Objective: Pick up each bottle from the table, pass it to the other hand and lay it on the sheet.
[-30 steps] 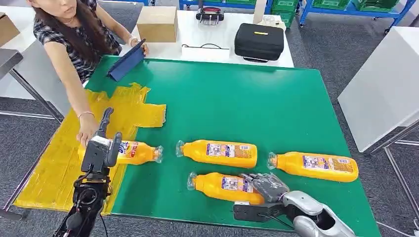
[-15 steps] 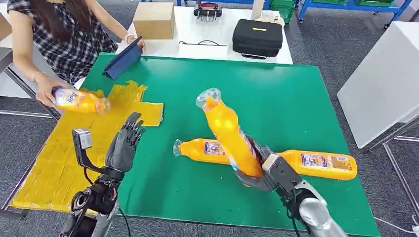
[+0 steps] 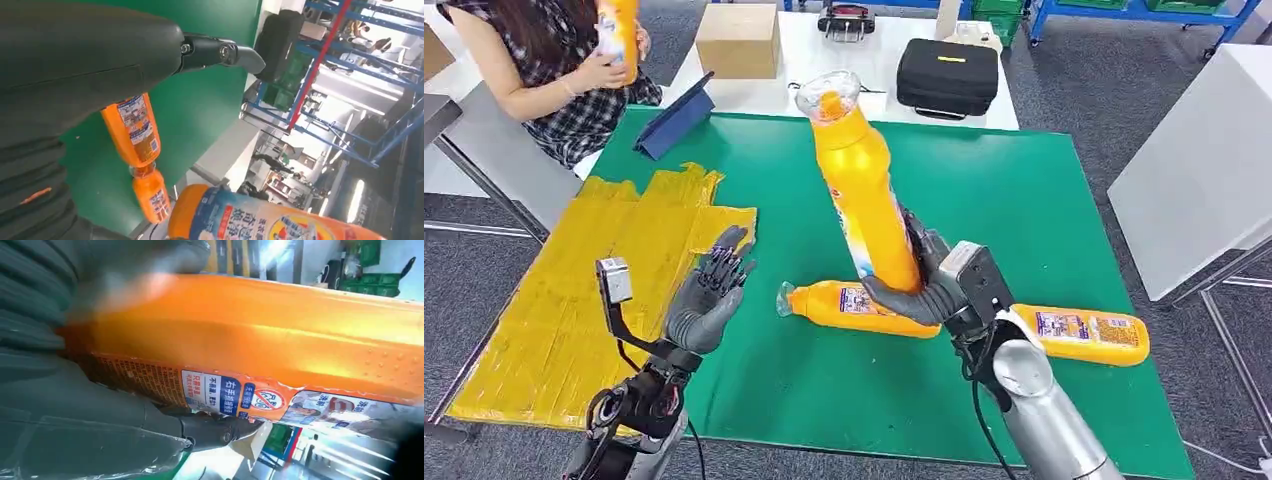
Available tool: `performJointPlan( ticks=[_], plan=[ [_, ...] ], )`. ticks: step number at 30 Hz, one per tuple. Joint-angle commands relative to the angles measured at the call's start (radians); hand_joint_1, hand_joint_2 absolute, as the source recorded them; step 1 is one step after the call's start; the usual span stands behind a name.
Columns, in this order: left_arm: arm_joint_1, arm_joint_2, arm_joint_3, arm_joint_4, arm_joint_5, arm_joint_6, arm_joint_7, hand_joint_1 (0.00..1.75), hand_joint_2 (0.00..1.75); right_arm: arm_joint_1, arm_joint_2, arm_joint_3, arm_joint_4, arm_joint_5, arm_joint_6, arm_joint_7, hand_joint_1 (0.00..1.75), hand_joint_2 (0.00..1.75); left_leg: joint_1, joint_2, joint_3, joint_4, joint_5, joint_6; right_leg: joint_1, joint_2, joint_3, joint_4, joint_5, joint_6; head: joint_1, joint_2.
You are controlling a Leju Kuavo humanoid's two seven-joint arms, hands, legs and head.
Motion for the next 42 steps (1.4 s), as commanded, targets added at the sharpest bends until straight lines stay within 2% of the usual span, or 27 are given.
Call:
performJointPlan(
  ticks=[1,5,9,13,15,22,26,31,32,33,42],
  plan=[
    [-0.038,0.009,-0.034,0.049,-0.013,-0.002,-0.002,0.0,1.75,-0.057,0.044,0.014,0.102,0.005,-0.01,0.015,1.75,1.75,0.001,0.003,0.004,0.0,-0.002,-0.003,0.001,0.002,0.003,-0.001,-0.001,-0.002,0.0,0.0],
    [-0.085,-0.006,-0.076,0.073,-0.091,0.046,-0.025,0.0,1.75,-0.167,0.128,0.062,0.296,0.064,-0.034,0.059,1.75,1.75,0.0,0.003,0.002,0.0,-0.001,-0.002,0.001,0.003,0.001,0.0,0.0,-0.002,0.0,0.0],
    [-0.12,-0.015,-0.097,0.092,-0.128,0.082,-0.03,0.0,1.75,-0.251,0.206,0.135,0.496,0.118,-0.034,0.054,1.75,1.75,0.001,0.007,0.003,-0.001,-0.001,-0.003,0.001,0.006,0.001,-0.001,0.0,-0.003,0.0,0.0],
    [-0.148,-0.025,-0.104,0.087,-0.137,0.107,-0.026,0.0,1.75,-0.286,0.281,0.235,0.638,0.165,0.009,0.092,1.75,1.75,0.002,0.006,0.002,0.0,-0.001,-0.004,0.002,0.004,0.001,0.0,0.0,-0.002,0.0,0.0],
    [-0.141,-0.027,-0.11,0.08,-0.126,0.106,-0.024,0.0,1.75,-0.286,0.298,0.28,0.697,0.18,-0.007,0.078,1.75,1.75,0.002,0.005,0.003,-0.001,0.0,-0.003,0.001,0.004,0.001,0.0,0.0,-0.002,0.0,0.0],
    [-0.167,-0.037,-0.13,0.095,-0.104,0.093,-0.018,0.0,1.75,-0.298,0.32,0.334,0.742,0.211,-0.007,0.075,1.75,1.75,0.002,0.002,0.003,0.0,-0.001,-0.004,0.002,-0.001,0.003,-0.001,-0.002,-0.003,0.0,0.0],
    [-0.175,-0.039,-0.128,0.102,-0.085,0.093,-0.016,0.0,1.75,-0.301,0.326,0.363,0.747,0.23,0.008,0.078,1.75,1.75,0.002,0.0,-0.003,0.0,0.001,-0.002,0.001,-0.001,-0.004,0.0,-0.001,-0.002,0.0,0.0],
    [-0.192,-0.033,-0.132,0.106,-0.056,0.093,-0.011,0.0,1.75,-0.276,0.342,0.402,0.744,0.259,-0.005,0.086,1.75,1.75,0.002,0.0,-0.002,0.0,0.0,-0.003,0.001,-0.001,-0.003,0.0,-0.001,-0.002,0.0,0.0],
    [-0.192,-0.033,-0.132,0.106,-0.056,0.093,-0.011,0.0,1.75,-0.276,0.342,0.402,0.744,0.259,-0.005,0.086,1.75,1.75,0.003,0.001,0.003,0.0,-0.002,-0.005,0.002,-0.002,0.003,-0.001,-0.003,-0.004,0.0,0.0],
    [-0.192,-0.033,-0.132,0.107,-0.056,0.093,-0.011,0.0,1.75,-0.276,0.34,0.402,0.744,0.259,-0.005,0.086,1.75,1.75,0.002,0.0,-0.003,0.0,0.001,-0.003,0.002,-0.001,-0.003,0.0,-0.001,-0.002,0.0,0.0],
    [-0.23,-0.029,-0.167,0.165,-0.058,0.124,0.02,0.0,1.75,-0.258,0.338,0.473,0.711,0.329,-0.031,0.099,1.75,1.75,0.003,0.001,0.001,0.0,-0.001,-0.004,0.002,-0.003,0.0,-0.001,-0.003,-0.003,0.0,0.0]
  ],
)
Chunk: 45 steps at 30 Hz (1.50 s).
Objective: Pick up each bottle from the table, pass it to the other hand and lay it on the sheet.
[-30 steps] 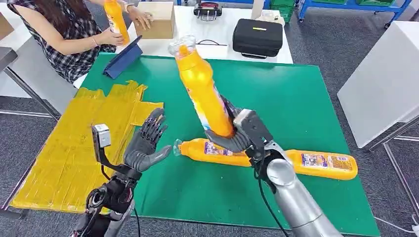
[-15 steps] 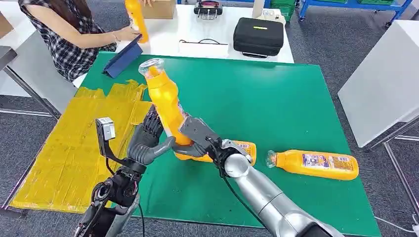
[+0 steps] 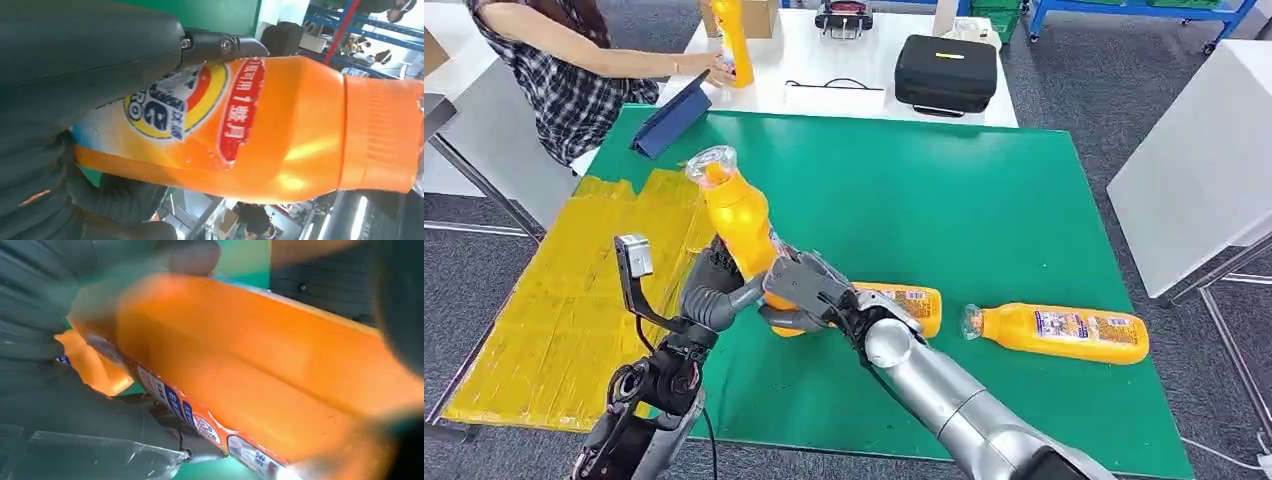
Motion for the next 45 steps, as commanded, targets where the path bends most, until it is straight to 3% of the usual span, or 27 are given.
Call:
performJointPlan(
  ticks=[1,6,8,21,22,23,41,42,43,44,45],
  plan=[
    [-0.132,0.001,-0.103,0.108,-0.047,0.023,0.033,0.0,1.75,0.019,0.025,0.156,0.042,0.06,-0.008,0.025,1.75,1.75,0.002,-0.004,0.004,0.0,-0.002,-0.003,0.002,-0.005,0.007,-0.001,-0.003,-0.002,0.001,0.0],
    [-0.158,0.017,-0.144,0.144,-0.14,0.081,0.054,0.0,1.75,0.013,0.019,0.19,0.018,0.083,0.002,0.043,1.75,1.75,0.002,-0.004,0.009,0.0,-0.004,-0.005,0.002,-0.005,0.011,-0.002,-0.005,-0.004,0.0,0.0],
    [-0.164,0.02,-0.158,0.15,-0.161,0.085,0.068,0.0,1.75,0.006,0.021,0.2,0.019,0.09,0.004,0.049,1.75,1.75,0.001,-0.002,0.004,0.0,-0.001,-0.003,0.002,-0.003,0.005,-0.001,-0.002,-0.002,0.0,0.0],
    [-0.179,0.014,-0.168,0.188,-0.18,0.09,0.092,0.0,1.75,0.005,0.018,0.223,0.014,0.107,0.003,0.064,1.75,1.75,0.001,0.0,0.002,0.0,-0.001,-0.002,0.001,-0.001,0.003,-0.001,-0.001,-0.002,0.001,0.0],
    [-0.181,0.013,-0.167,0.188,-0.18,0.089,0.092,1.12,1.75,0.005,0.019,0.225,0.015,0.107,0.004,0.067,1.75,1.75,0.001,-0.001,0.003,0.0,-0.001,-0.002,0.001,-0.002,0.005,-0.001,-0.002,-0.002,0.001,0.0],
    [-0.181,0.01,-0.165,0.187,-0.176,0.08,0.083,1.75,1.75,0.005,0.019,0.226,0.016,0.107,0.002,0.07,1.75,1.75,0.001,-0.001,0.005,0.0,-0.002,-0.003,0.001,-0.002,0.007,-0.001,-0.003,-0.003,0.001,0.0],
    [-0.163,0.009,-0.128,0.188,-0.148,0.086,0.037,1.75,1.75,-0.001,-0.006,0.171,0.043,0.095,-0.047,0.064,1.75,1.75,0.001,-0.001,0.004,0.0,-0.002,-0.002,0.001,-0.002,0.005,-0.001,-0.002,-0.002,0.0,0.0],
    [-0.16,0.01,-0.119,0.182,-0.156,0.1,0.026,1.75,1.75,0.0,-0.014,0.151,0.036,0.096,-0.068,0.061,0.03,1.75,0.001,-0.001,0.005,0.0,-0.002,-0.003,0.001,-0.002,0.007,-0.001,-0.003,-0.002,0.001,0.0],
    [-0.155,0.013,-0.107,0.169,-0.183,0.132,0.013,1.75,1.75,0.005,-0.018,0.107,0.025,0.074,-0.079,0.065,0.0,1.75,0.001,-0.001,0.003,0.0,-0.001,-0.002,0.001,-0.002,0.005,-0.001,-0.002,-0.002,0.0,0.0],
    [-0.151,0.018,-0.096,0.159,-0.213,0.165,0.009,1.75,1.75,0.005,-0.03,0.087,0.015,0.075,-0.087,0.073,0.0,0.0,0.001,0.0,0.004,0.0,-0.002,-0.003,0.001,-0.002,0.006,-0.001,-0.002,-0.002,0.001,0.0],
    [-0.146,0.024,-0.087,0.151,-0.233,0.186,0.004,1.75,1.75,0.003,-0.043,0.071,0.008,0.072,-0.091,0.071,0.0,0.0,0.001,0.0,0.001,0.0,-0.001,-0.001,0.001,-0.001,0.003,-0.001,-0.001,-0.001,0.001,0.0]
  ],
)
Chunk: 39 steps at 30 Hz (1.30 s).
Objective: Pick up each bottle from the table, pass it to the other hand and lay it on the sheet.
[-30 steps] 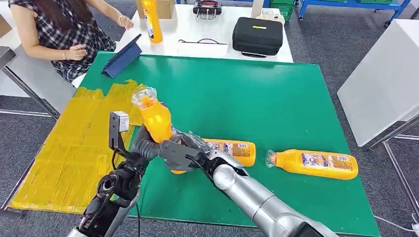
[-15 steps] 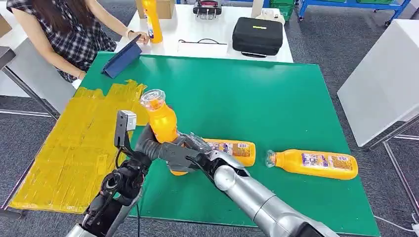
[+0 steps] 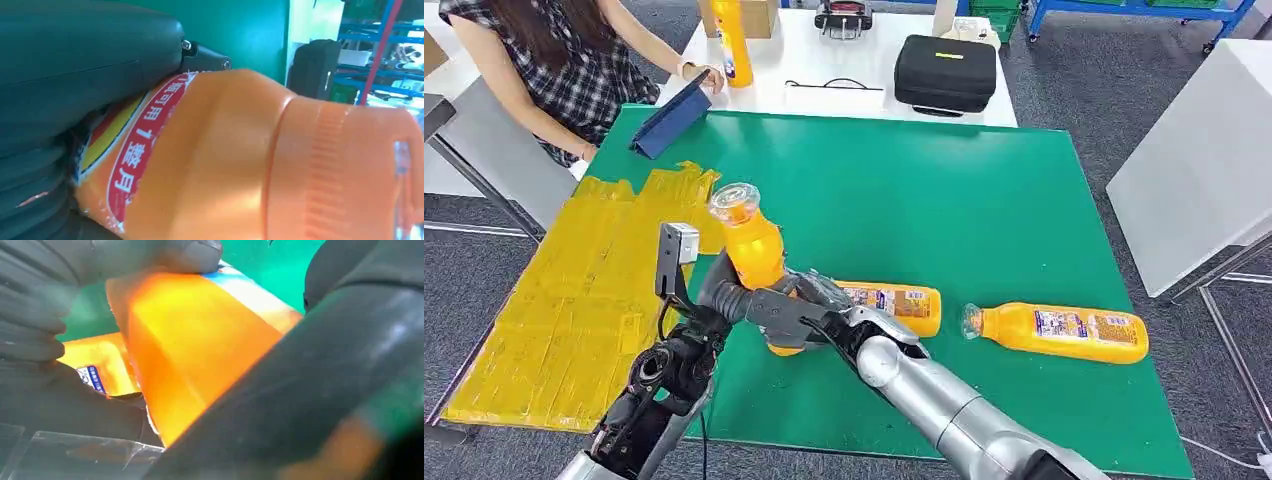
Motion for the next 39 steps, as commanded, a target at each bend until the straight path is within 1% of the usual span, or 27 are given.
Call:
performJointPlan(
  ticks=[1,3,4,6,7,8,9,10,11,13,14,17,18,19,22,23,25,27,28,29,30,31,32,33,35,37,39],
  plan=[
    [-0.046,0.019,0.002,0.007,-0.108,0.11,-0.035,1.75,1.75,-0.001,-0.054,-0.051,-0.012,-0.019,-0.045,-0.009,0.0,0.0,0.001,-0.002,0.003,0.0,-0.002,-0.002,0.001,-0.003,0.005,-0.001,-0.002,-0.002,0.0,0.0],
    [-0.045,0.023,0.006,0.006,-0.108,0.11,-0.035,1.75,1.75,-0.001,-0.058,-0.054,-0.012,-0.019,-0.045,-0.009,0.0,0.0,0.001,-0.002,0.006,0.0,-0.003,-0.003,0.001,-0.003,0.008,-0.001,-0.003,-0.002,0.001,0.0],
    [-0.045,0.023,0.006,0.006,-0.108,0.11,-0.035,1.75,1.75,-0.001,-0.058,-0.054,-0.012,-0.019,-0.045,-0.009,0.0,0.0,0.001,-0.001,0.005,0.0,-0.002,-0.002,0.001,-0.002,0.007,-0.001,-0.002,-0.002,0.0,0.0],
    [-0.04,0.036,0.024,0.0,-0.208,0.198,-0.051,1.75,1.75,0.008,-0.076,-0.085,-0.028,-0.012,-0.067,0.003,0.0,0.0,0.001,-0.001,0.004,0.0,-0.002,-0.002,0.001,-0.002,0.005,-0.001,-0.002,-0.002,0.0,0.0],
    [-0.038,0.054,0.046,-0.001,-0.329,0.306,-0.062,1.75,1.75,0.012,-0.098,-0.116,-0.047,-0.008,-0.084,0.005,0.0,0.0,0.001,-0.002,0.005,0.0,-0.002,-0.003,0.001,-0.003,0.007,-0.001,-0.003,-0.002,0.0,0.0],
    [-0.04,0.076,0.057,0.011,-0.452,0.411,-0.063,1.75,1.75,0.014,-0.115,-0.138,-0.057,-0.01,-0.092,0.001,0.0,0.0,0.001,-0.003,0.003,0.0,-0.001,-0.002,0.001,-0.003,0.005,-0.001,-0.001,-0.001,0.0,0.0],
    [-0.038,0.084,0.084,0.016,-0.538,0.472,-0.06,1.75,1.75,0.019,-0.133,-0.16,-0.072,-0.003,-0.093,-0.006,0.0,0.0,0.001,-0.001,0.004,0.0,-0.002,-0.002,0.001,-0.001,0.005,-0.001,-0.002,-0.002,0.0,0.0],
    [-0.04,0.105,0.112,0.037,-0.675,0.57,-0.044,1.75,1.75,0.019,-0.154,-0.18,-0.083,0.003,-0.091,-0.017,0.0,0.0,0.001,-0.001,0.006,0.0,-0.002,-0.003,0.001,-0.001,0.008,-0.001,-0.002,-0.002,0.0,0.0],
    [-0.046,0.125,0.129,0.072,-0.839,0.668,-0.008,1.75,1.75,0.022,-0.163,-0.198,-0.093,0.003,-0.091,-0.023,0.0,0.0,0.001,0.0,0.003,-0.001,-0.001,-0.002,0.001,0.0,0.004,-0.001,-0.001,-0.001,0.0,0.0],
    [-0.05,0.141,0.176,0.113,-1.01,0.717,0.037,1.75,1.75,0.029,-0.169,-0.227,-0.118,0.009,-0.076,-0.029,0.0,0.0,0.001,0.0,0.006,-0.001,-0.002,-0.003,0.001,-0.001,0.008,-0.002,-0.002,-0.002,0.0,0.0],
    [-0.065,0.153,0.187,0.167,-1.151,0.746,0.096,1.75,1.75,0.029,-0.167,-0.233,-0.121,0.016,-0.064,-0.028,0.0,0.0,0.001,0.0,0.004,-0.001,-0.001,-0.002,0.001,0.0,0.005,-0.001,-0.001,-0.002,0.0,0.0],
    [-0.074,0.151,0.203,0.191,-1.155,0.74,0.086,1.75,1.75,0.026,-0.161,-0.237,-0.122,0.019,-0.059,-0.026,0.0,0.0,0.001,0.0,0.006,-0.001,-0.002,-0.003,0.001,-0.001,0.007,-0.001,-0.002,-0.002,0.0,0.0],
    [-0.084,0.157,0.203,0.231,-1.249,0.76,0.113,1.75,1.75,0.024,-0.154,-0.237,-0.117,0.023,-0.051,-0.022,0.0,0.0,0.001,0.0,0.006,-0.001,-0.002,-0.003,0.001,-0.001,0.008,-0.001,-0.003,-0.003,0.0,0.0],
    [-0.092,0.165,0.211,0.275,-1.393,0.772,0.18,1.75,1.75,0.017,-0.145,-0.235,-0.107,0.027,-0.04,-0.022,0.0,0.0,0.001,-0.001,0.004,0.0,-0.001,-0.002,0.001,-0.002,0.005,-0.001,-0.002,-0.002,0.0,0.0],
    [-0.124,0.182,0.203,0.414,-1.569,0.77,0.248,1.75,1.75,-0.001,-0.129,-0.223,-0.08,0.038,-0.018,-0.022,0.0,0.0,0.0,0.001,0.006,-0.001,-0.002,-0.002,0.001,0.0,0.007,-0.001,-0.002,-0.002,0.0,0.0],
    [-0.137,0.188,0.193,0.479,-1.62,0.757,0.264,1.75,1.75,-0.005,-0.126,-0.218,-0.074,0.038,-0.012,-0.025,0.0,0.0,0.0,0.001,0.004,-0.001,-0.001,-0.002,0.0,0.0,0.005,-0.001,-0.001,-0.001,0.0,0.0],
    [-0.179,0.188,0.172,0.623,-1.687,0.713,0.287,1.75,1.75,-0.016,-0.122,-0.208,-0.058,0.035,0.003,-0.034,0.0,0.0,0.001,0.002,0.007,-0.001,-0.002,-0.003,0.001,0.001,0.008,-0.001,-0.002,-0.002,0.0,0.0],
    [-0.202,0.181,0.17,0.705,-1.691,0.685,0.276,1.75,1.75,-0.023,-0.119,-0.201,-0.048,0.033,0.008,-0.04,0.0,0.0,0.0,0.001,0.007,-0.001,-0.002,-0.003,0.0,0.0,0.008,-0.001,-0.002,-0.002,0.0,0.0],
    [-0.22,0.176,0.163,0.777,-1.69,0.622,0.255,1.75,1.75,-0.031,-0.117,-0.194,-0.039,0.028,0.022,-0.044,0.0,0.0,0.0,0.001,0.004,-0.001,-0.001,-0.002,0.0,0.0,0.005,0.0,-0.001,-0.001,0.0,0.0],
    [-0.224,0.176,0.157,0.802,-1.692,0.604,0.248,1.75,1.75,-0.033,-0.116,-0.192,-0.035,0.027,0.026,-0.046,0.0,0.0,0.0,0.001,0.005,-0.001,-0.001,-0.003,0.0,0.0,0.006,0.0,-0.002,-0.002,0.0,0.0],
    [-0.222,0.175,0.159,0.813,-1.69,0.617,0.244,1.75,1.75,-0.035,-0.115,-0.191,-0.032,0.027,0.025,-0.046,0.0,0.0,0.0,0.0,0.003,-0.001,0.0,-0.002,0.0,0.0,0.004,0.0,-0.001,-0.001,0.0,0.0],
    [-0.222,0.175,0.159,0.813,-1.69,0.617,0.244,1.75,1.75,-0.035,-0.115,-0.191,-0.032,0.027,0.025,-0.046,0.0,0.0,0.0,0.001,0.005,-0.001,-0.001,-0.003,0.0,0.001,0.006,-0.001,-0.001,-0.002,0.0,0.0],
    [-0.227,0.174,0.156,0.836,-1.69,0.601,0.236,1.75,1.75,-0.036,-0.115,-0.189,-0.029,0.026,0.026,-0.047,0.0,0.0,0.0,0.001,0.007,-0.001,-0.002,-0.003,0.0,0.001,0.008,-0.001,-0.002,-0.002,0.0,0.0],
    [-0.233,0.171,0.153,0.86,-1.681,0.561,0.204,1.75,1.75,-0.037,-0.117,-0.184,-0.026,0.025,0.03,-0.048,0.0,0.0,0.0,0.001,0.004,0.0,-0.001,-0.003,0.001,0.0,0.005,0.0,-0.001,-0.001,0.0,0.0],
    [-0.23,0.167,0.144,0.88,-1.675,0.522,0.158,1.75,1.75,-0.035,-0.121,-0.181,-0.023,0.023,0.031,-0.05,0.0,0.0,0.0,0.0,0.003,0.0,-0.001,-0.002,0.0,-0.001,0.004,0.0,-0.001,-0.001,0.0,0.0],
    [-0.226,0.163,0.143,0.89,-1.669,0.509,0.137,1.75,1.75,-0.033,-0.123,-0.181,-0.021,0.022,0.032,-0.052,0.0,0.0,0.001,0.0,0.006,0.0,-0.002,-0.003,0.001,-0.001,0.007,0.0,-0.003,-0.002,0.0,0.0],
    [-0.226,0.163,0.143,0.89,-1.669,0.509,0.137,1.75,1.75,-0.033,-0.123,-0.181,-0.021,0.022,0.032,-0.052,0.0,0.0,0.0,-0.001,0.004,-0.001,0.0,-0.002,0.0,-0.001,0.006,0.0,-0.001,-0.001,0.0,0.0]
  ],
)
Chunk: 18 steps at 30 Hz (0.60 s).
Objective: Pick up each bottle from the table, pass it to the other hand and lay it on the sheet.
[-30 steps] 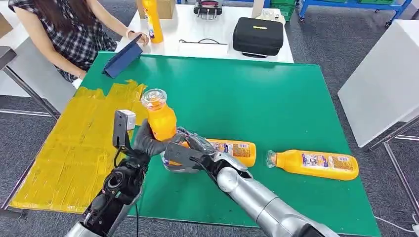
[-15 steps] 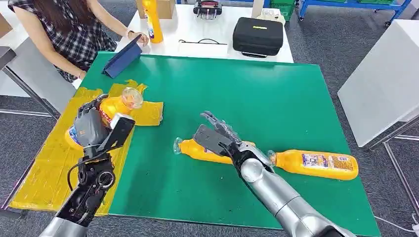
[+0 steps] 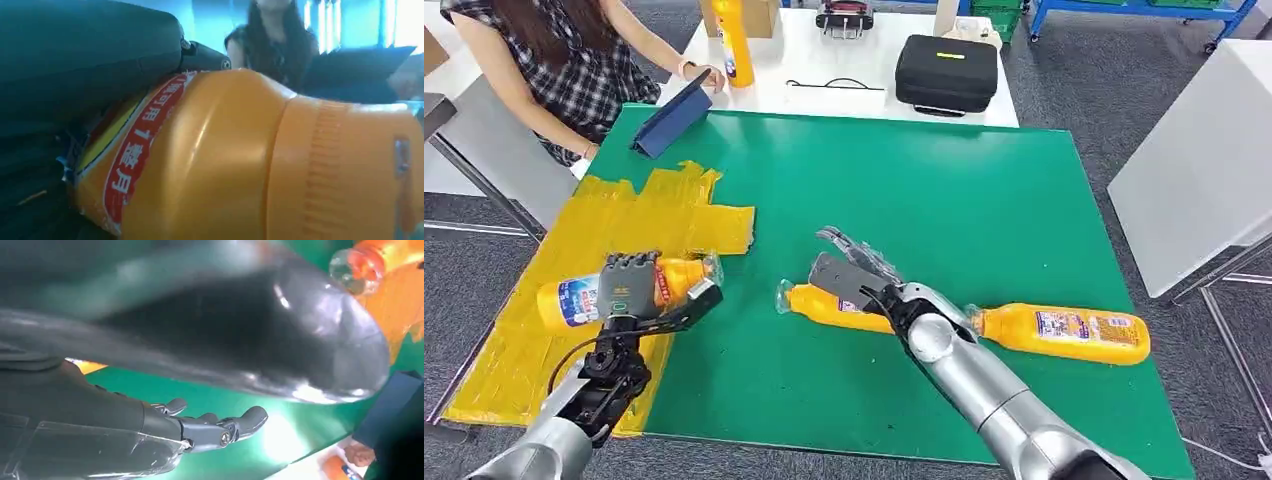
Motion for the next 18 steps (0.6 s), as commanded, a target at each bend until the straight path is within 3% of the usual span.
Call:
performJointPlan(
  ticks=[1,4,5,12,18],
  plan=[
    [-0.06,-0.006,-0.034,0.2,0.011,-0.052,-0.05,1.75,1.75,-0.049,0.0,0.038,0.083,-0.005,0.009,-0.004,0.0,0.0,0.0,0.001,0.009,-0.001,-0.003,-0.003,0.001,0.0,0.01,-0.002,-0.003,-0.003,0.0,0.0],
    [-0.061,-0.005,-0.053,0.206,-0.004,-0.064,-0.066,1.73,1.75,-0.046,0.0,0.04,0.083,-0.005,0.013,-0.006,0.0,0.0,0.0,-0.002,0.005,-0.001,-0.001,-0.002,0.0,-0.001,0.006,-0.001,-0.001,-0.002,0.0,0.0],
    [-0.056,-0.003,-0.056,0.201,-0.003,-0.051,-0.08,0.0,0.0,-0.045,0.0,0.044,0.085,-0.002,0.018,-0.004,0.0,0.0,0.0,0.0,0.007,-0.001,-0.001,-0.003,0.0,0.0,0.007,-0.001,-0.001,-0.003,0.0,0.0],
    [-0.024,-0.039,0.026,0.094,0.207,0.132,-0.318,0.0,0.0,-0.055,0.003,0.05,0.121,0.021,0.02,0.022,0.0,0.0,0.0,-0.001,0.011,-0.001,0.0,-0.003,0.001,0.0,0.008,-0.001,-0.001,-0.003,0.0,0.0],
    [-0.018,-0.038,0.048,0.01,0.338,0.084,-0.378,0.0,0.0,-0.073,0.005,0.063,0.171,0.044,0.018,0.035,0.0,0.0,0.001,-0.002,0.004,0.001,0.001,-0.002,0.001,-0.002,0.006,0.0,0.0,-0.005,0.0,0.0]
  ],
)
